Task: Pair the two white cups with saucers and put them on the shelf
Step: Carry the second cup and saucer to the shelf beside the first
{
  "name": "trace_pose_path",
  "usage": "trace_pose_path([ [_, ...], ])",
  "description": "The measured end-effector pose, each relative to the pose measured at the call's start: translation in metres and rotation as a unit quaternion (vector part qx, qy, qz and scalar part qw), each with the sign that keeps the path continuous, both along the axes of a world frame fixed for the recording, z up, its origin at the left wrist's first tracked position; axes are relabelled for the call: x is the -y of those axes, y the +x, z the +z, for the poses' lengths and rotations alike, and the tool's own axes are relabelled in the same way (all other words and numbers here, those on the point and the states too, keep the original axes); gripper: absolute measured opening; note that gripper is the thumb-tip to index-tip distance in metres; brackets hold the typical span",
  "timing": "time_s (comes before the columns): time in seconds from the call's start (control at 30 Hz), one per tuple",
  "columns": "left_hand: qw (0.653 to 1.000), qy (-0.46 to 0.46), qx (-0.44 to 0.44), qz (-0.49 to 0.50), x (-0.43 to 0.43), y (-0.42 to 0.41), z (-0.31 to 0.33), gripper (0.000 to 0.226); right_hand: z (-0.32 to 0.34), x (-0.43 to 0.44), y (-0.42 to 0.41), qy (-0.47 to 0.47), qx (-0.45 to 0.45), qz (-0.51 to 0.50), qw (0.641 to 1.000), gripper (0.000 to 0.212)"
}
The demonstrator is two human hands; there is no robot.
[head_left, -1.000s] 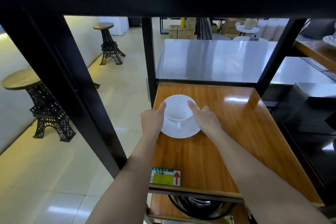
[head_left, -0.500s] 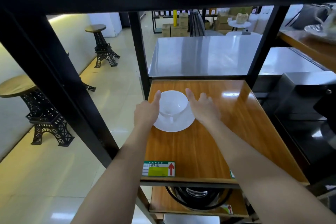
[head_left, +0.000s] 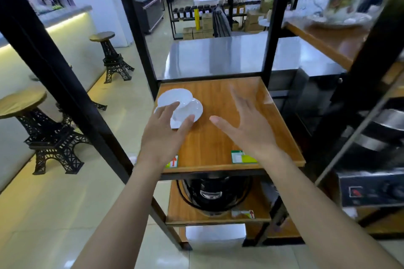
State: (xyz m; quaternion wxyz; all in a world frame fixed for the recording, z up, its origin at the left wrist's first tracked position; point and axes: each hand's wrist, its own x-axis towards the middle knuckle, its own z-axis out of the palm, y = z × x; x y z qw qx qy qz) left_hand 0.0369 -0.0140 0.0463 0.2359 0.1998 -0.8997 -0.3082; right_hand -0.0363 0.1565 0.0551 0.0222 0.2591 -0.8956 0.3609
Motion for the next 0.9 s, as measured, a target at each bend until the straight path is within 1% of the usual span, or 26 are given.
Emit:
trace_pose_path([
  [0.1, 0.999, -0.001, -0.008, -0.036, -0.034, 0.024, -0.007, 0.057, -0.004, -0.035, 0.029, 0.018, -0.023, -0.002, 1.0, 0.083],
  [0.23, 0.994, 0.014, -0.034, -0.103, -0.078, 0.051, -0.013, 0.071, -0.013, -0.084, 0.07, 0.006, -0.02, -0.041, 0.999, 0.084],
  [0.33, 0.987, 0.003, -0.028, -0.161, -0.112, 0.063, -0.012, 0.069, -0.013, -0.125, 0.102, 0.026, -0.02, -0.076, 0.997, 0.083],
  [0.43, 0.97, -0.021, -0.04, -0.237, -0.152, 0.07, -0.008, 0.067, -0.01, -0.167, 0.132, 0.046, -0.026, -0.145, 0.988, 0.083],
  [0.5, 0.955, -0.022, -0.034, -0.295, -0.182, 0.078, -0.007, 0.062, -0.007, -0.196, 0.158, 0.044, -0.019, -0.203, 0.978, 0.084],
  [0.63, 0.909, -0.013, -0.026, -0.417, -0.25, 0.101, -0.006, 0.073, -0.005, -0.257, 0.221, 0.043, -0.005, -0.314, 0.948, 0.089],
  [0.7, 0.883, -0.006, -0.02, -0.469, -0.29, 0.115, -0.008, 0.073, -0.003, -0.292, 0.258, 0.029, -0.003, -0.366, 0.93, 0.092],
  [0.8, 0.843, 0.01, -0.001, -0.538, -0.359, 0.147, -0.011, 0.077, -0.005, -0.349, 0.317, 0.025, 0.006, -0.445, 0.895, 0.087],
  [0.9, 0.806, 0.014, 0.013, -0.592, -0.43, 0.19, -0.013, 0.078, -0.007, -0.405, 0.381, 0.03, 0.014, -0.523, 0.852, 0.089],
])
